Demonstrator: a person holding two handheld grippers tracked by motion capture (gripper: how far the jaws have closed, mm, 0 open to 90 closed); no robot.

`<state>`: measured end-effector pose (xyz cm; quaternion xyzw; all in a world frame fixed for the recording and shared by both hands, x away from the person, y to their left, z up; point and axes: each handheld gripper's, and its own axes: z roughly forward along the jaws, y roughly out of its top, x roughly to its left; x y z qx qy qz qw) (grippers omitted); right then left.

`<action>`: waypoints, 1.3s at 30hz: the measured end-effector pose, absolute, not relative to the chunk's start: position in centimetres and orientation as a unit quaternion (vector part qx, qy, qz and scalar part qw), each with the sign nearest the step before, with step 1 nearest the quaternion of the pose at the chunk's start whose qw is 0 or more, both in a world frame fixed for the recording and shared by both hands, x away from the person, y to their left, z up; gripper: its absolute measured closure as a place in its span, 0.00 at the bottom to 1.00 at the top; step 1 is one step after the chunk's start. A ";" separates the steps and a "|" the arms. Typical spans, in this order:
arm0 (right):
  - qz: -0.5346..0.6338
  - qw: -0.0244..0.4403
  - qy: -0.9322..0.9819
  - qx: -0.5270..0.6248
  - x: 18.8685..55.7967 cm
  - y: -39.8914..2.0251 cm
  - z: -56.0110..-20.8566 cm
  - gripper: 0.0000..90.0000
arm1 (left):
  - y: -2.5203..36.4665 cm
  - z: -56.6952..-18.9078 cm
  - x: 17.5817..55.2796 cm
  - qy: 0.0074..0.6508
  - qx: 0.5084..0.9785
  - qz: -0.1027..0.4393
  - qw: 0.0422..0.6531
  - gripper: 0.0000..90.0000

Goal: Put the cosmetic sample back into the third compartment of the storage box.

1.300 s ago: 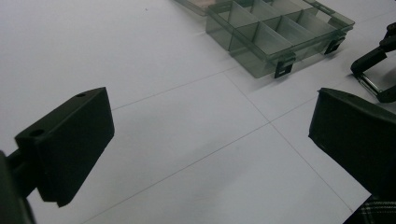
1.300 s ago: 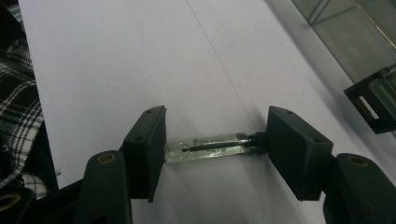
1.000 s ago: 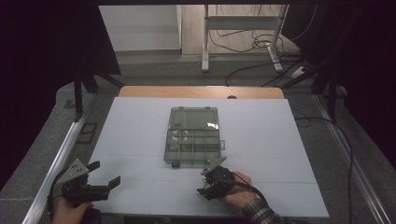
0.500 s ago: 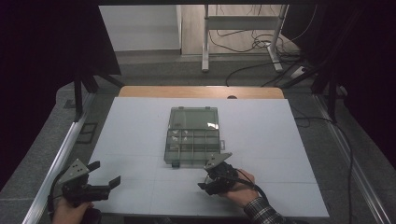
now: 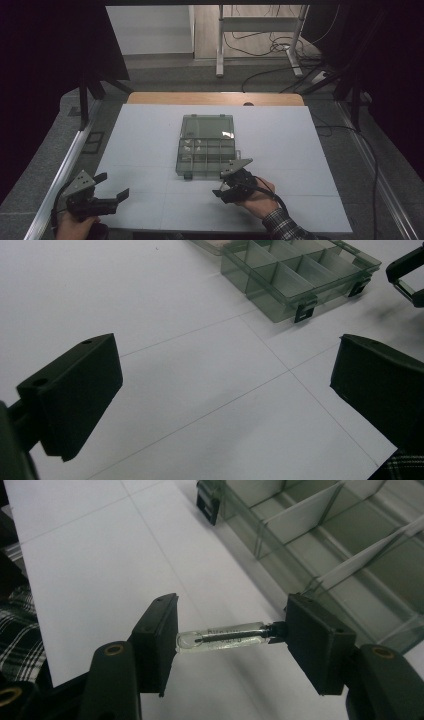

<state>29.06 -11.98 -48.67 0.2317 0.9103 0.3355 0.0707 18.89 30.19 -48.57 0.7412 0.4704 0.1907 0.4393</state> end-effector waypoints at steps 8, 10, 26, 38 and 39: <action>0.345 0.075 0.904 0.242 29.9 -12.0 -48.1 0.44 | 30.2 -48.6 18.9 0.471 0.741 0.191 0.439 0.01; 0.347 0.077 0.902 0.246 30.3 -12.0 -48.0 0.44 | 30.2 -48.6 18.9 0.471 0.741 0.190 0.439 0.01; 0.368 0.083 0.884 0.275 32.8 -11.8 -47.4 0.44 | 30.2 -48.6 18.9 0.472 0.741 0.189 0.438 0.01; 0.367 0.101 0.880 0.285 34.7 -11.2 -47.4 0.44 | 30.2 -48.6 19.0 0.473 0.741 0.187 0.438 0.01; 0.367 0.102 0.879 0.286 34.8 -11.2 -47.4 0.44 | 30.2 -48.6 19.0 0.473 0.741 0.187 0.438 0.01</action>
